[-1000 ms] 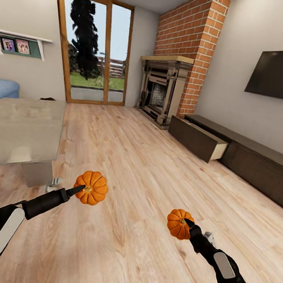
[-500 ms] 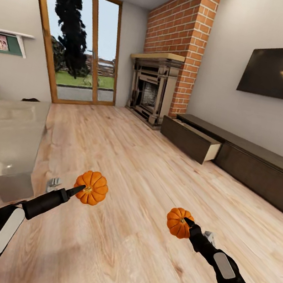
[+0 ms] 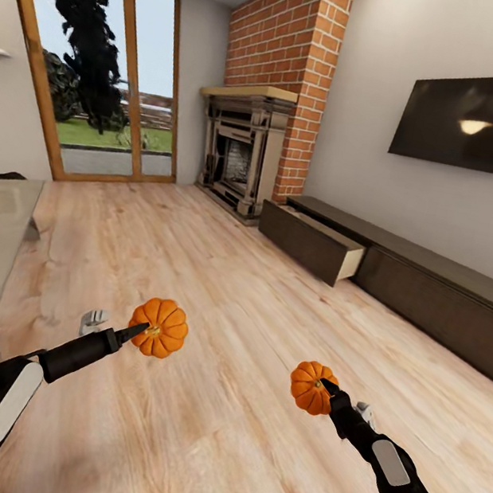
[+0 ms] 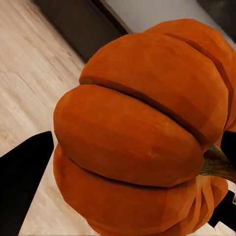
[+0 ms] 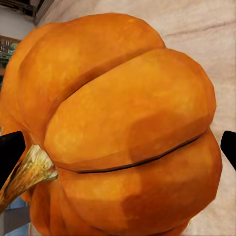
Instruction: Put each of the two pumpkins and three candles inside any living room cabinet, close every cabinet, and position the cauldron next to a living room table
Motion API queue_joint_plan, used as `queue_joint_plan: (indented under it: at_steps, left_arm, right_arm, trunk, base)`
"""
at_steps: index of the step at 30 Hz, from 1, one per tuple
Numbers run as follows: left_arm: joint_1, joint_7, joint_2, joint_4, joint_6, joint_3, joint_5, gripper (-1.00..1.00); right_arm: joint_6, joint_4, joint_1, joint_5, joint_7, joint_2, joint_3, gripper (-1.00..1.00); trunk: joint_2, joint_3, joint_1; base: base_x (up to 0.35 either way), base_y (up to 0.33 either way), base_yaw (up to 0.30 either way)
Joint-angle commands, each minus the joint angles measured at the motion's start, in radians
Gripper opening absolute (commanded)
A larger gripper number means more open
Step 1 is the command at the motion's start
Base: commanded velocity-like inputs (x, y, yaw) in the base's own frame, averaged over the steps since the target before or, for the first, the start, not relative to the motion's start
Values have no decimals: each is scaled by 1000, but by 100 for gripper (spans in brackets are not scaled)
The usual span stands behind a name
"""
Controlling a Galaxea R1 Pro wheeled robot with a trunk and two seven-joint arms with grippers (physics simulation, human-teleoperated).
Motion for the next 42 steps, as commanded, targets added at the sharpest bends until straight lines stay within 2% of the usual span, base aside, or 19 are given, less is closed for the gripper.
queue_joint_plan:
  at_steps: [1,34,42]
  left_arm:
    - [-1,1,0,-1,9,1,13,-100]
    - [-1,0,1,-1,10,1,16,-100]
    - [-1,0,0,-1,10,1,15,-100]
  right_arm:
    - [9,-1,-1,-10,1,1,-6,-100]
    - [9,-2,-1,-10,2,1,-1,-100]
    - [9,-2,-1,-10,2,2,0,-100]
  trunk:
    - [0,-1,0]
    - [0,-1,0]
    - [0,5,0]
  base:
    - [310,-45,-13]
    - [319,-3,0]
    - [335,0,147]
